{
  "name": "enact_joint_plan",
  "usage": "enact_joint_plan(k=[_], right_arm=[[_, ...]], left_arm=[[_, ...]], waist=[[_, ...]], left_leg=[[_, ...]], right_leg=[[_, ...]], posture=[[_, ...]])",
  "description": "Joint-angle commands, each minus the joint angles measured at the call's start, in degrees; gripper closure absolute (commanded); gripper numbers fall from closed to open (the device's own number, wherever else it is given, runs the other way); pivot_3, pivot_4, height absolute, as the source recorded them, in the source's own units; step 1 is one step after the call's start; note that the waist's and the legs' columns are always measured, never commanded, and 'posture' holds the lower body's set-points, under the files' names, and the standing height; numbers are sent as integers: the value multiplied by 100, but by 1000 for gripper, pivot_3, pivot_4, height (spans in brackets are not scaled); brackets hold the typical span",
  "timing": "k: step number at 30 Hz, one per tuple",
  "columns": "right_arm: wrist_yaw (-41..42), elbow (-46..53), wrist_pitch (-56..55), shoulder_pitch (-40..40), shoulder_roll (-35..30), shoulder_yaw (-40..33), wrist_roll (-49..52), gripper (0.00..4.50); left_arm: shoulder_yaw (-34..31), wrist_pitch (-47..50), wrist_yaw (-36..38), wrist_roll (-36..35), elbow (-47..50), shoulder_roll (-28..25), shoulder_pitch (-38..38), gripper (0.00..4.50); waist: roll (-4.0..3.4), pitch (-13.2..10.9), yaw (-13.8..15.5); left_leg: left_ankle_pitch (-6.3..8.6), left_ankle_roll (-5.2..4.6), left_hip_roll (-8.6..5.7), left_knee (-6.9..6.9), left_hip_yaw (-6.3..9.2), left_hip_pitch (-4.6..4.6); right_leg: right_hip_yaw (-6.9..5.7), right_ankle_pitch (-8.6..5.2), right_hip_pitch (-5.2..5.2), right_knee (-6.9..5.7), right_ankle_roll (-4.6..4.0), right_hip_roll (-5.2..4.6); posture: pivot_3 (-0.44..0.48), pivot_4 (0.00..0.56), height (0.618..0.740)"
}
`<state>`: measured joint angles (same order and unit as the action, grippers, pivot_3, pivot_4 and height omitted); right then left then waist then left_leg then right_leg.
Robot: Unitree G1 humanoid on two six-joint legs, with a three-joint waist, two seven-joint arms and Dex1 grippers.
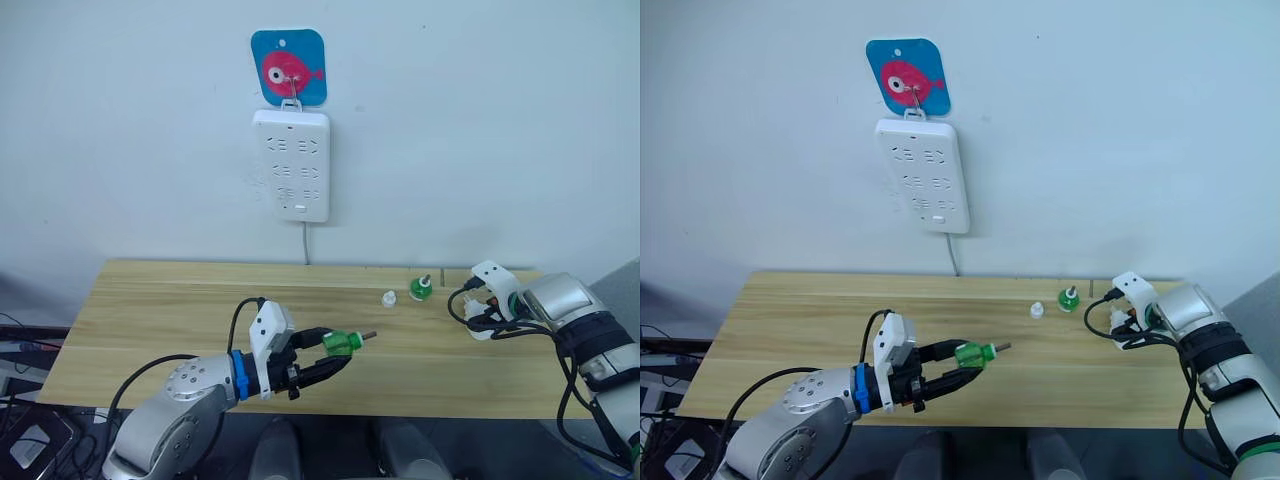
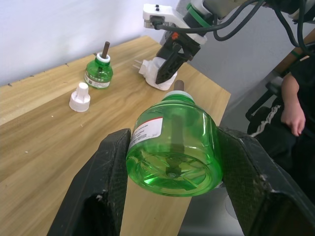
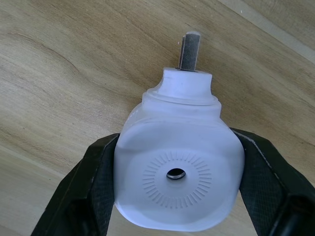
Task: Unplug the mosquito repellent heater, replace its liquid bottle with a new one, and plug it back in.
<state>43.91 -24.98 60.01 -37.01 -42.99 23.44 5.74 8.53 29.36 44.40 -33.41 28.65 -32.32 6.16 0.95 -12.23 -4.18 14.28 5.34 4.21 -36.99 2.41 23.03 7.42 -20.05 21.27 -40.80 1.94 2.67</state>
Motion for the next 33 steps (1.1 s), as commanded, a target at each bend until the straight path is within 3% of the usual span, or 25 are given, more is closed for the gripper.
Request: enact_joint_plan(k=[1, 6, 10, 14, 18, 24, 33], right_arm=[[189, 280, 126, 20, -150, -277, 56, 1495], [785, 1238, -80, 216, -652, -856, 466, 1495], [1624, 2851, -189, 764, -1246, -1908, 1442, 1495], [1925, 4278, 249, 1299, -1116, -3212, 2770, 1495], [1467, 5099, 533, 1306, -643, -4010, 3646, 1496], [698, 5592, 836, 1149, 149, -4363, 4840, 1496], [-669, 5501, 1163, 885, 863, -4284, 6628, 1496]], left_arm=[[-26, -165, 106, 41, 78, 22, -41, 2127], [-125, -98, 363, -108, -79, -50, -302, 2127], [-367, 301, 821, -618, -146, -316, -748, 2127], [-798, 957, 1259, -1431, -223, -716, -1282, 2127], [-1278, 1510, 1572, -2053, -391, -1250, -1906, 2127], [-1614, 1931, 1767, -2426, -575, -1679, -2526, 2127], [-1815, 2199, 1400, -2689, -728, -1596, -3262, 2127]], waist=[[0, 0, 2], [-6, 5, 18], [-12, 10, 42], [1, 22, -1], [3, 26, -97], [16, 95, -248], [13, 290, -381]], left_leg=[[0, 0, 0, 0, 0, 0], [-1, 2, -1, -1, -1, 5], [-2, 3, 1, -3, 10, 20], [-2, 4, 1, -7, 30, 33], [-5, 9, -1, -20, 45, 46], [-7, 13, -3, -31, 55, 55], [-20, 34, -4, -44, 78, 81]], right_leg=[[0, 0, 1, 0, 0, 0], [-3, 0, 6, -2, 0, -2], [-20, 0, 16, -5, 0, -4], [-37, 0, 16, -4, 0, -3], [-51, 0, 16, -8, 0, -4], [-59, 0, 16, -11, 1, -6], [-77, 1, 29, -19, 0, -6]], posture=[[9, 165, 735], [-19, 131, 735], [-62, 119, 735], [-101, 112, 735], [-143, 98, 735], [-138, 74, 735], [-96, 31, 735]])
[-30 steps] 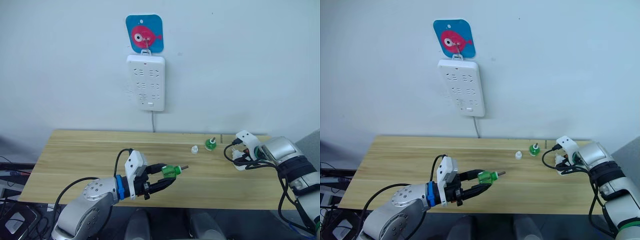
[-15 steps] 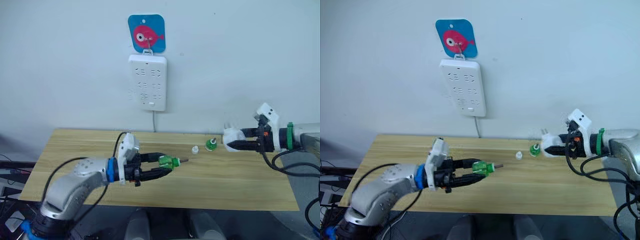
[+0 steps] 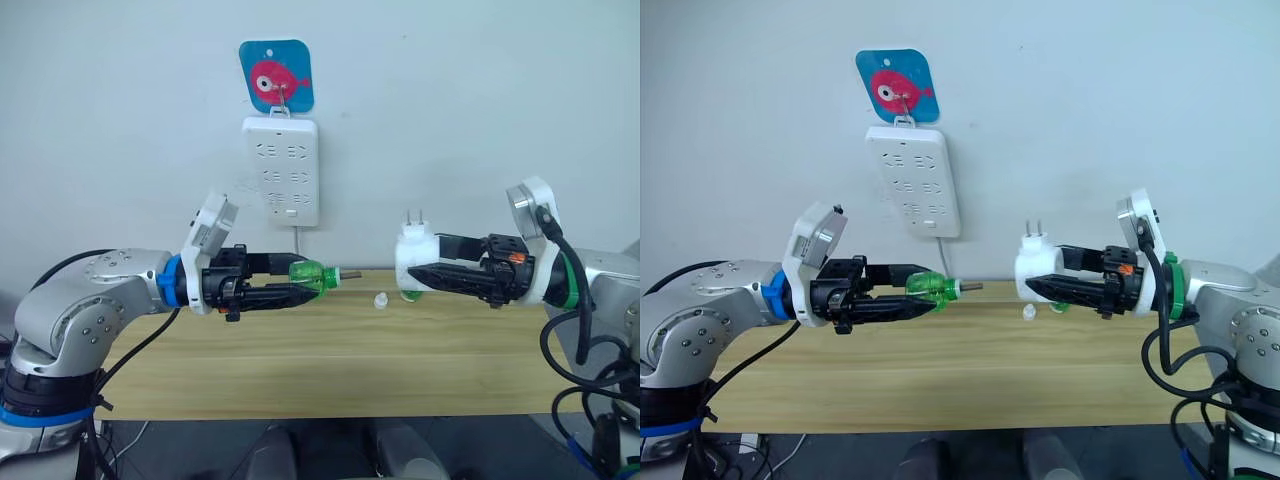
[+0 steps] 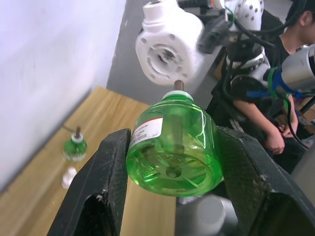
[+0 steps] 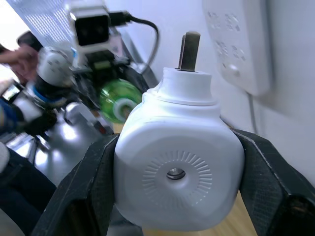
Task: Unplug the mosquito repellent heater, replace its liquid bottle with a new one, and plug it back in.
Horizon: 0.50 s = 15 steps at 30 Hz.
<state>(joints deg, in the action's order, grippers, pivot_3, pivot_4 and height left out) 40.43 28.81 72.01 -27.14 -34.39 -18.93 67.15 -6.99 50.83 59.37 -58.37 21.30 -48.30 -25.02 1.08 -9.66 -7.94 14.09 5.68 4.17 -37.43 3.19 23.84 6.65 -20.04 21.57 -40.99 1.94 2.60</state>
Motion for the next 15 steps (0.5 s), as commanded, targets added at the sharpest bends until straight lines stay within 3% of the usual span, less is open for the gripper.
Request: enact_joint_plan(k=[1, 15], right_arm=[[-414, 121, -65, -104, -7, 3, 563, 1496], [-832, -36, -371, -295, -240, 552, 1328, 1496]], left_arm=[[-280, 67, -101, -205, 40, -26, -174, 2127], [-134, 148, 33, -220, 265, -150, -276, 2127]], waist=[[0, 68, -7], [1, 246, -1]], left_leg=[[0, 0, 0, 0, 0, 0], [12, -22, 0, -46, 8, -3]], right_leg=[[0, 0, 0, 0, 0, 0], [1, 2, -16, -21, 5, 8]], posture=[[-92, 28, 735], [-75, 18, 735]])
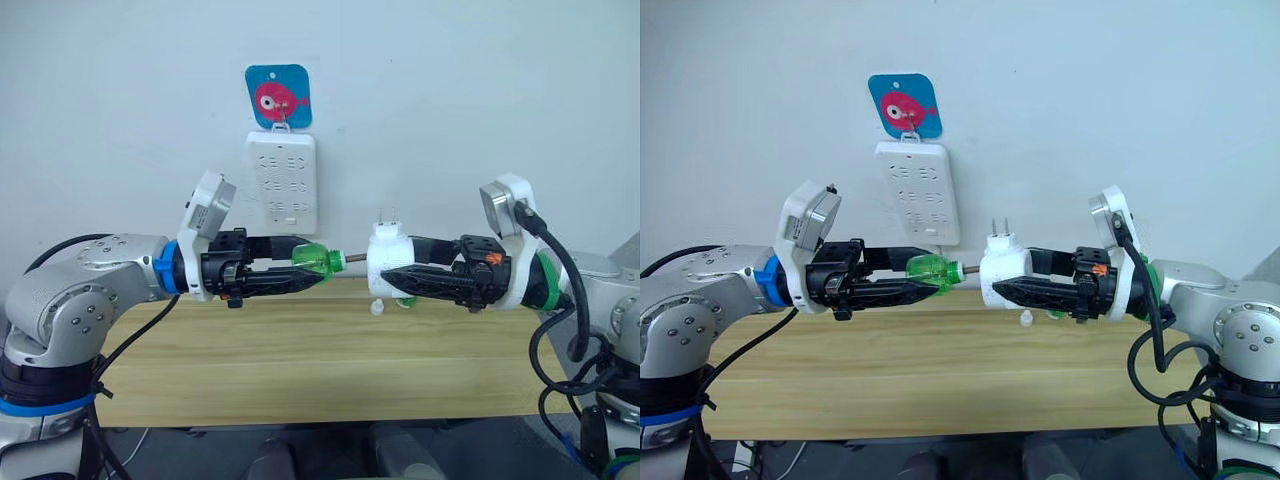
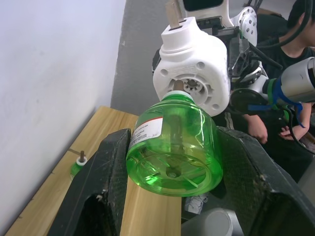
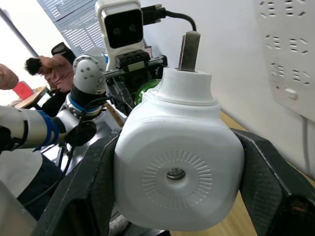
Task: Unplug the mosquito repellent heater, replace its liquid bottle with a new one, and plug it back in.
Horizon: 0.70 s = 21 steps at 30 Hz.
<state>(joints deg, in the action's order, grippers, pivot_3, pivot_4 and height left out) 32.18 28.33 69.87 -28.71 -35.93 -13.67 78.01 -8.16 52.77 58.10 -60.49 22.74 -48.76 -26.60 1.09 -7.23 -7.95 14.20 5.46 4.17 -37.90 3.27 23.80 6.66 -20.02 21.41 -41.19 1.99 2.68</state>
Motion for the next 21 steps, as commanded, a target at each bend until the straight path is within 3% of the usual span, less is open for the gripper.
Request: enact_joint_plan(k=[1, 21], right_arm=[[9, -6, -168, -158, -110, 65, 265, 1496], [-204, -27, -429, -108, -334, 363, 646, 1496]], left_arm=[[52, -88, 246, 77, 108, -127, -136, 2127], [299, -150, 548, 318, -8, -26, -285, 2127]], waist=[[0, 4, 0], [-1, 12, 1]], left_leg=[[0, 0, 0, 0, 0, -1], [0, -1, 0, -4, 2, 0]], right_leg=[[0, 0, 0, -1, 0, 0], [-1, 0, 0, -5, -1, 1]], posture=[[-77, 17, 735], [-80, 27, 735]])
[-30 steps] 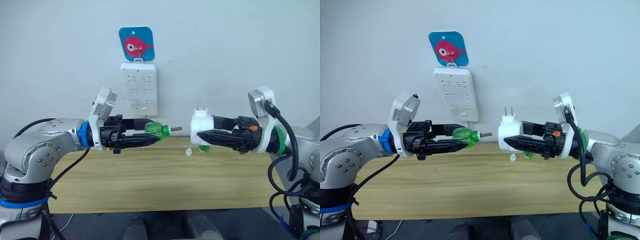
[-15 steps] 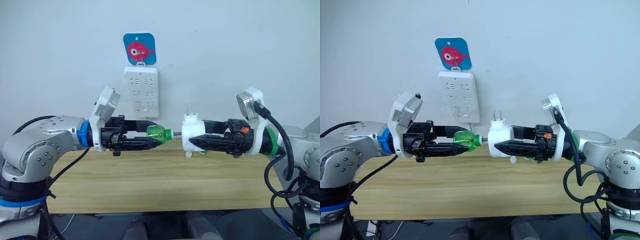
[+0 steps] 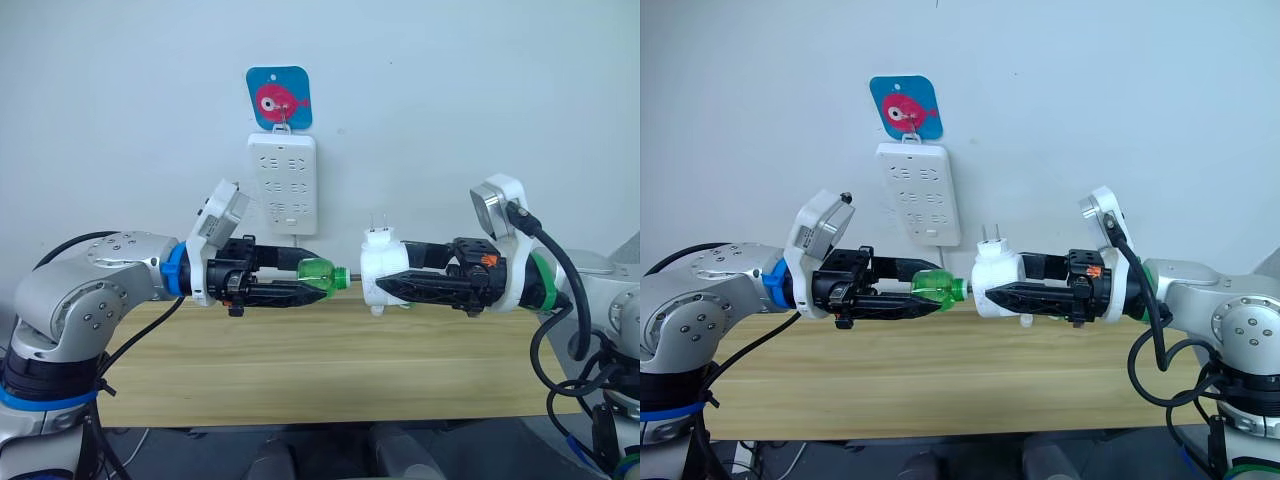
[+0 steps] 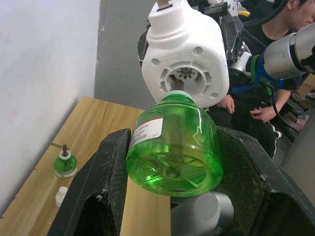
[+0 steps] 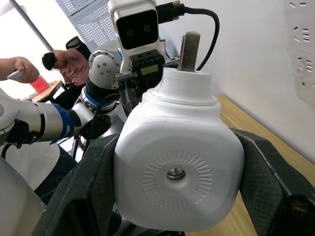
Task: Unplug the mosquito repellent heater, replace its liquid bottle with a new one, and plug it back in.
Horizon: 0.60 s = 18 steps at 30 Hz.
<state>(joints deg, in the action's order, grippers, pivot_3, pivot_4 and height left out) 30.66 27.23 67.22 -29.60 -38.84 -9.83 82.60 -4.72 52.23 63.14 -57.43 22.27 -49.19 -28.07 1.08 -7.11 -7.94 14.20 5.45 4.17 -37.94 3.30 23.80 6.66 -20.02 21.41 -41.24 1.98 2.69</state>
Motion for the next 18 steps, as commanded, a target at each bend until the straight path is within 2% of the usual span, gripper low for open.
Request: enact_joint_plan(k=[1, 18], right_arm=[[-73, 90, -175, -11, -42, -12, 201, 1496], [-146, 66, -323, 10, -75, 169, 302, 1496]], left_arm=[[-46, -91, 44, 8, 32, 25, -146, 2127], [41, -79, 131, 45, -30, 101, -212, 2127]], waist=[[0, 0, 0], [0, 1, 0]], left_leg=[[0, 0, 0, 0, 1, 0], [-1, -1, 0, -2, 2, 0]], right_leg=[[0, 0, 0, 0, 0, 0], [-1, 0, -1, -2, 0, 0]], posture=[[-80, 29, 735], [-81, 36, 735]])
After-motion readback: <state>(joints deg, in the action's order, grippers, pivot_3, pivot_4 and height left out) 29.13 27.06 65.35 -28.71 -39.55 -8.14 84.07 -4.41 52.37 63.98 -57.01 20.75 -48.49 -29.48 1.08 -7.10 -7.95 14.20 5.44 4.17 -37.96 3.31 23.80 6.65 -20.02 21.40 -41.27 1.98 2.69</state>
